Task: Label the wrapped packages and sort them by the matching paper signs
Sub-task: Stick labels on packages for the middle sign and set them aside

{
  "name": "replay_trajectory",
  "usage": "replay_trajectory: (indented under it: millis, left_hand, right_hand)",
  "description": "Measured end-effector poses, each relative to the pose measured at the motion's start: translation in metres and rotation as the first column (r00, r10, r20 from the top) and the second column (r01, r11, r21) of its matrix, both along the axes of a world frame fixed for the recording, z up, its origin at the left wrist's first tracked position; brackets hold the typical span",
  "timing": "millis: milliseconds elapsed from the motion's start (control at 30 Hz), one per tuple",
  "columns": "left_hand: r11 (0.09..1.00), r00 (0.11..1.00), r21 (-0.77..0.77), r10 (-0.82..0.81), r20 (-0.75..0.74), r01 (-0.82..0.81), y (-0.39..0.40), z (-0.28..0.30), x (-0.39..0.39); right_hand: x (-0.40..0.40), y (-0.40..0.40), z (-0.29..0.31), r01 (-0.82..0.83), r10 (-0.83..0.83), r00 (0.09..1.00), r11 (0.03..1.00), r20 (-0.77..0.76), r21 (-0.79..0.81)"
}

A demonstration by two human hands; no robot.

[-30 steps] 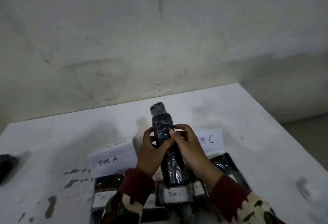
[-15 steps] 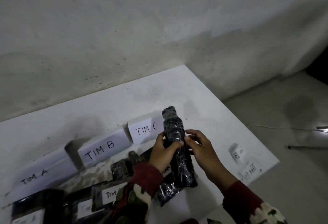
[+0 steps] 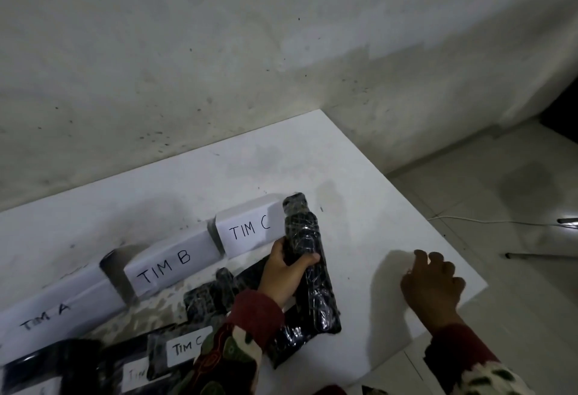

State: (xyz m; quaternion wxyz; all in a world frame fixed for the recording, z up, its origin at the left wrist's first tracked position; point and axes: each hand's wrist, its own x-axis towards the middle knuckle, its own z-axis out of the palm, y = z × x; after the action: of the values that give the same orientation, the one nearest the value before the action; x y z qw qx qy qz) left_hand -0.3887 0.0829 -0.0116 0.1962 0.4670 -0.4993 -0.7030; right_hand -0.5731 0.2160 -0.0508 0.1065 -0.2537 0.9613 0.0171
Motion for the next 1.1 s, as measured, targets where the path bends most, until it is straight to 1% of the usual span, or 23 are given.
replay_trajectory:
  millis: [133,267,433,567,633,667,700,767,833,967,1033,1100]
  left_hand:
    - [1.0,1.0,-0.005,0.02,0.001,-0.02,-0.002,-0.001,0.0]
    - [1.0,1.0,-0.011,0.021,-0.001,-0.021,-0.002,-0.002,0.0]
    - [0.999,1.0,-0.016,0.029,-0.01,-0.029,-0.004,-0.003,0.0]
    - [0.999,0.999,-0.025,0.031,-0.01,-0.031,-0.006,-0.004,0.0]
    - [0.999,0.999,-0.029,0.037,-0.011,-0.037,-0.007,-0.006,0.0]
    - [0.999,0.999,-0.029,0.044,-0.016,-0.044,-0.008,-0.006,0.001]
    - [0.999,0.999,-0.029,0.046,-0.017,-0.046,-0.008,-0.006,0.001]
    - [0.999,0.999,-0.029,0.039,-0.021,-0.04,-0.007,-0.006,0.0]
    - [0.999,0.999,-0.031,0.042,-0.029,-0.043,-0.007,-0.005,0.002]
    - [0.998,0.998,-0.031,0.056,-0.04,-0.057,-0.008,-0.002,0.007]
    - [0.997,0.997,-0.033,0.072,-0.042,-0.073,-0.01,0.0,0.011]
    - [0.995,0.995,-0.036,0.087,-0.042,-0.088,-0.012,0.001,0.014]
  right_hand:
    - [-0.012,-0.002,-0.001,0.078,-0.076,0.986,0.997,0.149,-0.007]
    - [-0.017,-0.006,0.0,0.086,-0.08,0.974,0.996,0.21,-0.019]
    - [-0.019,-0.009,0.004,0.069,-0.055,0.98,0.995,0.191,-0.072]
    - [-0.019,-0.008,0.007,0.065,-0.039,0.99,0.98,0.139,-0.189]
    - [-0.02,-0.012,0.015,0.042,-0.016,0.995,0.961,0.095,-0.272]
    - [-0.021,-0.016,0.019,0.025,0.007,0.995,0.944,0.098,-0.329]
    - [-0.02,-0.02,0.023,0.024,0.032,0.991,0.917,0.132,-0.397]
    - [-0.016,-0.03,0.033,0.056,0.091,0.968,0.831,0.235,-0.553]
    - [-0.006,-0.042,0.042,0.111,0.147,0.931,0.759,0.335,-0.641]
    - [0.018,-0.059,0.051,0.236,0.238,0.828,0.674,0.508,-0.7]
    - [0.03,-0.066,0.054,0.286,0.267,0.778,0.657,0.57,-0.698]
    - [0.04,-0.073,0.056,0.289,0.297,0.749,0.658,0.592,-0.695]
